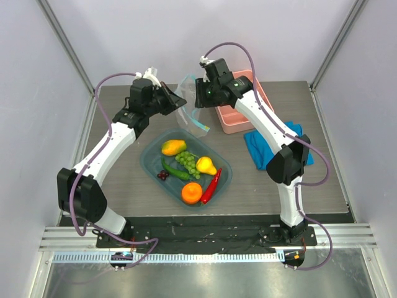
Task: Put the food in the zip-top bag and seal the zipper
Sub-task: Open the zipper of the food storage bag.
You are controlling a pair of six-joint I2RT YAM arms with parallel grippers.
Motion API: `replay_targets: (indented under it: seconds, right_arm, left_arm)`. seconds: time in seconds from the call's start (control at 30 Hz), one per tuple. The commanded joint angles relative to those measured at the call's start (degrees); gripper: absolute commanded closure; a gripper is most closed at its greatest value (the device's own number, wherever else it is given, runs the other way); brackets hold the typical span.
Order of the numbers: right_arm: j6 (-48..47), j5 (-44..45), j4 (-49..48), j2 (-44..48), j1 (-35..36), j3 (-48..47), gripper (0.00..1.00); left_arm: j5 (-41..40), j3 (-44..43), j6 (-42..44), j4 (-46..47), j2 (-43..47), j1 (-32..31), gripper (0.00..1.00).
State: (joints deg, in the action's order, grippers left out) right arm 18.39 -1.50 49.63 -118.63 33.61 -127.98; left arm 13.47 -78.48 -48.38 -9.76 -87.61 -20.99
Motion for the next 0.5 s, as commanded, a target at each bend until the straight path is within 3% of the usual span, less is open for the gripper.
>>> replay_targets:
  seconds: [0.0,0.1,0.13,0.3,0.47]
  right_arm:
    - [-4.1,2.2,5.1,2.3,-0.3,-1.1,0.58]
    - [-6.6,-0.9,7.3,3.3,-0.9,-0.1,0.63]
    - [-7.4,-1.0,8.2,3.5,-1.3,0.2,0.72]
    - [-10.2,-3.1,11.1,3.7,-7.7,0.8,0.96]
    - [-14.6,-6.9,13.2,4.3,-10.9,0.9,0.99]
  left_arm:
    - [-3.0,-1.2,3.0,2.6,1.9,-0.2,1.0]
    - [-5.1,-1.0,3.6,1.8,2.4,-0.1,1.0]
    - [-5.2,-0.9,3.6,1.8,2.3,0.1,1.0]
    - [-4.8,-0.4,4.0,0.8,2.5,1.9,1.0]
    - [-4.7,-1.0,4.8,0.0,1.4,3.4,1.0]
